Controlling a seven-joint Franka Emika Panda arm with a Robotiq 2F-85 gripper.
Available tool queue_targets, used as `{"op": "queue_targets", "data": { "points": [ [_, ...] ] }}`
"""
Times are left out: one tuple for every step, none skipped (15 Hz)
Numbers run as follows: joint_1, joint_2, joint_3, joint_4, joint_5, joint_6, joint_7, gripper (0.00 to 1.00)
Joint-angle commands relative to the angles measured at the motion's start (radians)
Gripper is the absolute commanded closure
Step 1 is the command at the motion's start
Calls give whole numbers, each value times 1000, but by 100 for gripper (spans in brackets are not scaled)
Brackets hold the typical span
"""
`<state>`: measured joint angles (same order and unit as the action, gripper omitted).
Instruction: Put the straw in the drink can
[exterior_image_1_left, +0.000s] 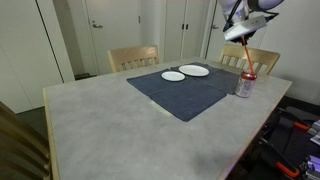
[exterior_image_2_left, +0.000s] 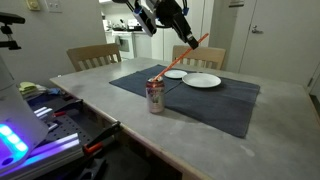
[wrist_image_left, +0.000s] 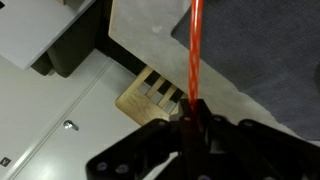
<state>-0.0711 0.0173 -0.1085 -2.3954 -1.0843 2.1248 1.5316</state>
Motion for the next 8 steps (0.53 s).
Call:
{"op": "queue_targets", "data": {
  "points": [
    [-4, 18, 10, 15, 17, -10, -15, 98],
    [-5, 30, 8, 23, 15, -9, -15, 98],
    [-5, 31, 8, 21, 15, -10, -15, 98],
    [-5, 31, 9, 17, 17, -10, -16, 98],
    [-3, 32, 10, 15, 22, -11, -16, 98],
    [1, 36, 14, 13, 28, -19, -12, 98],
    [9, 43, 22, 11, 27, -42, 12, 98],
    [16, 48, 27, 10, 24, -62, 31, 98]
  ]
}}
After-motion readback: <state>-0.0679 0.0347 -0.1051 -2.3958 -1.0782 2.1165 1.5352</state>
